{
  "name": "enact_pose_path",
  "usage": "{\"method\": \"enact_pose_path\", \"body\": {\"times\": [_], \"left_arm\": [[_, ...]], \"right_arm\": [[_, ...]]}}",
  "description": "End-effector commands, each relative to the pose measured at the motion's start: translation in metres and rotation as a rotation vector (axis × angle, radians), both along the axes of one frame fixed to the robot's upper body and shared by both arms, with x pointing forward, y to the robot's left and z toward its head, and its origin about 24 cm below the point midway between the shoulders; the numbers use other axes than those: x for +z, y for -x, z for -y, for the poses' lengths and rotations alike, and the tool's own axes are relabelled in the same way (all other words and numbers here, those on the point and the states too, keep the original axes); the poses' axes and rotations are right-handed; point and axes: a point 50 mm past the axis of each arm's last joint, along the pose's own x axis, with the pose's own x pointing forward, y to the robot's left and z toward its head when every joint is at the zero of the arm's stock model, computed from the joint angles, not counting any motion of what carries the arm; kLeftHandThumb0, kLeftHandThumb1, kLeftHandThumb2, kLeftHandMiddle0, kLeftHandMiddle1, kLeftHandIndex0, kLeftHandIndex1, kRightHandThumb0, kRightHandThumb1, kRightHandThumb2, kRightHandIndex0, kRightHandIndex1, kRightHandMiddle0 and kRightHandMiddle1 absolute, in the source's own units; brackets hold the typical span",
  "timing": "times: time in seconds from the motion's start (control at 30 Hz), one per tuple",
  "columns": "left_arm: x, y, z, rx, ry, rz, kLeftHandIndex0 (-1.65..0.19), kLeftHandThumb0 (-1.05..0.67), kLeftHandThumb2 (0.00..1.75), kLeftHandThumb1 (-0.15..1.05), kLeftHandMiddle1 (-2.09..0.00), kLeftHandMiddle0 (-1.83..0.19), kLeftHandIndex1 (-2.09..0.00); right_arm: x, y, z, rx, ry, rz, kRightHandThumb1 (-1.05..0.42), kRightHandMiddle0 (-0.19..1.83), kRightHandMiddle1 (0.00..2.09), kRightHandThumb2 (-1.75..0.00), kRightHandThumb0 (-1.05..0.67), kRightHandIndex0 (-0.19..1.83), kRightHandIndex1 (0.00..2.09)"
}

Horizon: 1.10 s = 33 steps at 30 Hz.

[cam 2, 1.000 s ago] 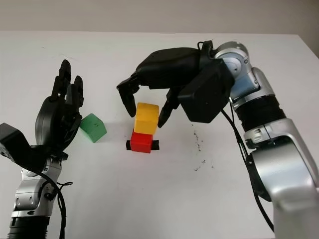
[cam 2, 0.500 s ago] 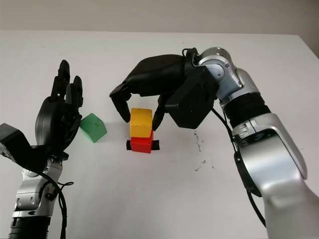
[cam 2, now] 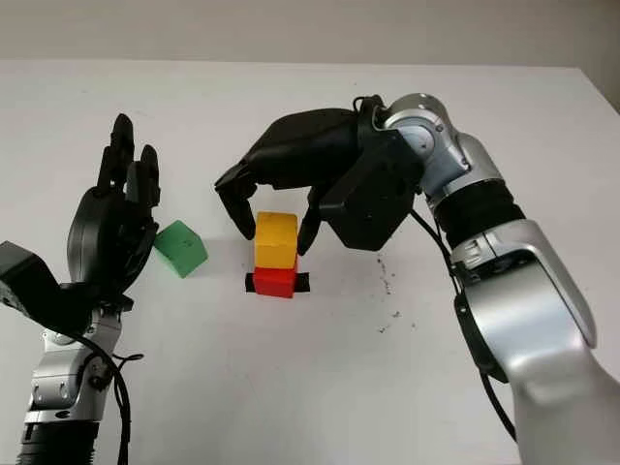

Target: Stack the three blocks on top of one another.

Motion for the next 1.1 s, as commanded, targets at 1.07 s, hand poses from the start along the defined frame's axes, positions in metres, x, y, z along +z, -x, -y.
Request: {"method": "enact_pose_path", "body": {"times": [1.07], "left_arm": [[-0.004,0.005,0.002,-0.001,-0.008,0.005,0.19,-0.74,0.55,1.05,0.00,0.19,0.00]], "right_arm": [[-0.008,0.002,0.001,0.015,-0.010,-0.030,-0.96,0.33,1.56,-0.05,-0.39,0.27,0.05]]}}
